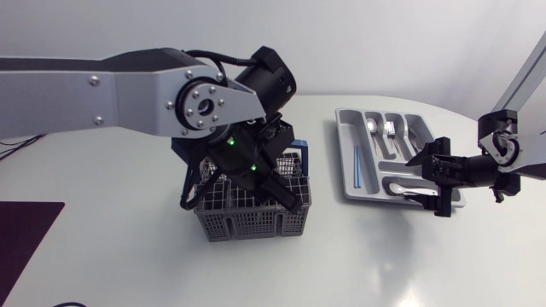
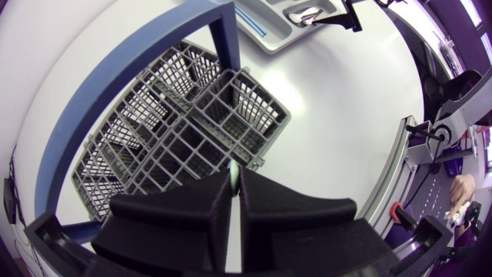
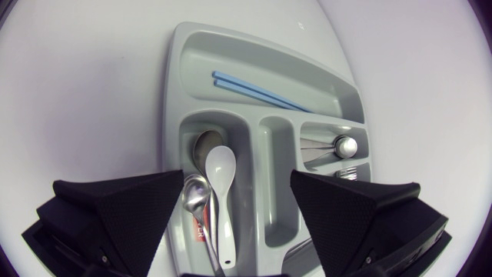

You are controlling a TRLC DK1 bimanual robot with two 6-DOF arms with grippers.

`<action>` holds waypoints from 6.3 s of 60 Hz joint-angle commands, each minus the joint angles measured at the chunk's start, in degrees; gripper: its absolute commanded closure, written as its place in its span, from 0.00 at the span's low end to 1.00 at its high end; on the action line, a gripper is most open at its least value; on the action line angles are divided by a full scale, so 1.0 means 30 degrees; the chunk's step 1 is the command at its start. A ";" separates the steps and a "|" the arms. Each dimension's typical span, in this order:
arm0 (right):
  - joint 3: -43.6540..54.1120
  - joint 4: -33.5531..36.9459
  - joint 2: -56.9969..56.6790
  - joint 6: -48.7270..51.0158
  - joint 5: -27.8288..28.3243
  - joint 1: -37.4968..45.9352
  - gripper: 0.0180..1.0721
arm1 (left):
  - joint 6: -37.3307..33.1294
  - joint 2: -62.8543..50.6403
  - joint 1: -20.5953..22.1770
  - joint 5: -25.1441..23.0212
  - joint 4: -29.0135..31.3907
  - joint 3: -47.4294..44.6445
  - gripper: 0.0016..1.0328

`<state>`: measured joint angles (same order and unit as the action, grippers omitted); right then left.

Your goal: Unload the cutlery basket into the drawer organizer.

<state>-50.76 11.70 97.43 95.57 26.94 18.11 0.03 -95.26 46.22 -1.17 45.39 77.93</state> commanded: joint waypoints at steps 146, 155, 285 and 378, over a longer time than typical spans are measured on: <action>0.1774 0.6909 -1.2466 -1.4659 0.6255 -1.2980 0.71 | -1.4073 0.1110 -0.1519 -1.3116 0.1571 0.2617 0.97; 0.2097 0.6352 -1.2320 -1.4864 0.5903 -1.3390 0.74 | -1.4249 0.0993 -0.1548 -1.3292 0.1746 0.2851 0.97; 0.5788 -1.0640 -0.1245 -0.3966 -0.5523 -0.0792 0.95 | -0.9034 0.8053 -1.0982 -0.6378 0.1424 -0.3799 0.04; 0.3151 -0.3023 -0.5669 -2.0167 -0.2827 -1.6114 0.95 | -0.7716 0.6940 -0.7759 -0.6641 -0.6867 -1.1123 0.95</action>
<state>-40.99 3.99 77.56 36.42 19.33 -29.26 -23.94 -72.55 22.74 -20.71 26.06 46.13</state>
